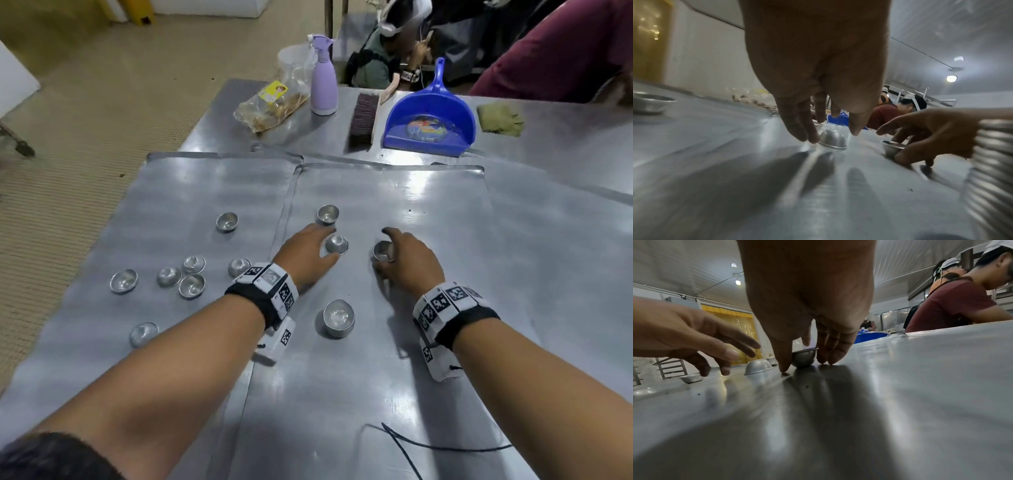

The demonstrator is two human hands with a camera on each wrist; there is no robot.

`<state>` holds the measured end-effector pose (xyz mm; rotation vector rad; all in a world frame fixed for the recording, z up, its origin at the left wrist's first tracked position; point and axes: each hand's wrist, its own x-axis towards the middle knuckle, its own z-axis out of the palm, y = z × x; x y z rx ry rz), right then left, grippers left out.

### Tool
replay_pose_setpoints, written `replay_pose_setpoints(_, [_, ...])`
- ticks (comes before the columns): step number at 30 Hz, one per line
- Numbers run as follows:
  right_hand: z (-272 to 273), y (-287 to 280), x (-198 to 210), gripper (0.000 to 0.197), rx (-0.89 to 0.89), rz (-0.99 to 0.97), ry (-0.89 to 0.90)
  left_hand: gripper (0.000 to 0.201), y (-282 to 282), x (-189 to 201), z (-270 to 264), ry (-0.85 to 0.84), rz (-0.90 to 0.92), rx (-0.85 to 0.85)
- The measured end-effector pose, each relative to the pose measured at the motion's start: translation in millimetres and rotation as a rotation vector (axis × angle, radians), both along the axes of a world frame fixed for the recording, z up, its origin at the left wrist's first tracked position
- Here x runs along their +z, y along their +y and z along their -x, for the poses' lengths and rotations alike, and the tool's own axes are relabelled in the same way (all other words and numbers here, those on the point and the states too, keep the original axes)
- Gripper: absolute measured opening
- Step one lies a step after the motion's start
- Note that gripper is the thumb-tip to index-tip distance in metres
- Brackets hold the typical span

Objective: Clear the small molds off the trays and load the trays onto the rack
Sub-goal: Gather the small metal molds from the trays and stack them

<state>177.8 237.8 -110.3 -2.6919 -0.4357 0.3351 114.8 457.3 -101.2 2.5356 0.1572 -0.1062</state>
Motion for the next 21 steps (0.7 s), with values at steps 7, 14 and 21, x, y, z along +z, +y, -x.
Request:
replay_pose_setpoints(7, [28, -16, 1, 0.056, -0.04, 0.005, 0.019, 0.052, -3, -20, -22, 0.114, -0.171, -0.145])
replay_pose_setpoints(14, [42, -16, 3, 0.056, -0.047, -0.01, 0.03, 0.036, 5, -15, 10, 0.027, -0.011, -0.038])
replay_pose_setpoints(21, [51, -20, 4, 0.058, -0.098, -0.023, 0.06, 0.014, 20, 8, 43, 0.056, 1.401, 0.727])
